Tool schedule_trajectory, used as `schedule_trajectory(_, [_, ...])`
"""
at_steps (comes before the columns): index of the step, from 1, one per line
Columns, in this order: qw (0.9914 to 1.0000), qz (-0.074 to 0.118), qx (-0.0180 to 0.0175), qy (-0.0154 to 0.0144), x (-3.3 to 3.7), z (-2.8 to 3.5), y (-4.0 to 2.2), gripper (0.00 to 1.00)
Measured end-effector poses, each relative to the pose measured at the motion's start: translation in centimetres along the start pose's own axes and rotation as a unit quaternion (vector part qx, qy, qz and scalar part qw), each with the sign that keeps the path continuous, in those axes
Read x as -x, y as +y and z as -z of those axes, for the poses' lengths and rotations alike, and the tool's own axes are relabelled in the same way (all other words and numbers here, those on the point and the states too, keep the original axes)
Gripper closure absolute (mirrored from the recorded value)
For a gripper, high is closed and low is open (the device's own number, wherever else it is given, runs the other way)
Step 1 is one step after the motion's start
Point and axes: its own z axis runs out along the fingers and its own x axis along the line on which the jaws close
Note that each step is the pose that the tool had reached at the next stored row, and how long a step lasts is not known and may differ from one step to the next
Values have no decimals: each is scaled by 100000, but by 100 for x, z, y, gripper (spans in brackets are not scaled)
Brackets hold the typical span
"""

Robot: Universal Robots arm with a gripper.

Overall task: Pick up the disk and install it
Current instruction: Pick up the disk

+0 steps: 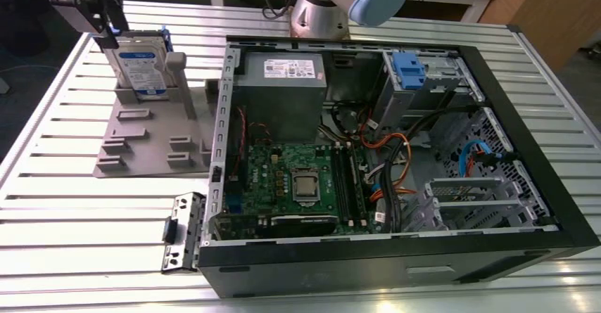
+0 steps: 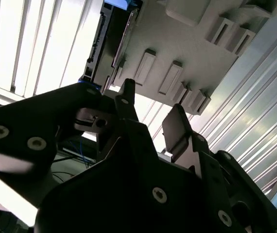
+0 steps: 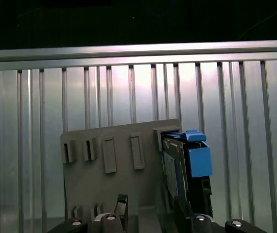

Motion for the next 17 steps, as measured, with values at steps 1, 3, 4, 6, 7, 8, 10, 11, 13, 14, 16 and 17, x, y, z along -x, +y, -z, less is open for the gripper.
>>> schedule_trajectory(1, [100000,3,1,-1,0,0,0,53])
schedule_trajectory(3, [100000,13,2,-1,0,0,0,47])
schedule_trajectory(4, [100000,16,-1,-2,0,0,0,47])
schedule_trajectory(6, [100000,21,3,0,0,0,0,47])
schedule_trajectory(7, [100000,26,-1,-1,0,0,0,47])
schedule_trajectory(8, [100000,27,1,-1,0,0,0,47])
schedule_trajectory(10, [100000,27,3,0,0,-1,0,47])
schedule_trajectory(11, [100000,27,5,1,0,-1,0,47])
schedule_trajectory(13, [100000,29,6,2,1,-2,-1,47])
schedule_trajectory(14, [100000,33,-3,-4,2,-4,0,47])
schedule_trajectory(16, [100000,48,-2,-5,10,-5,0,47])
schedule_trajectory(17, [100000,63,5,1,14,-5,0,47])
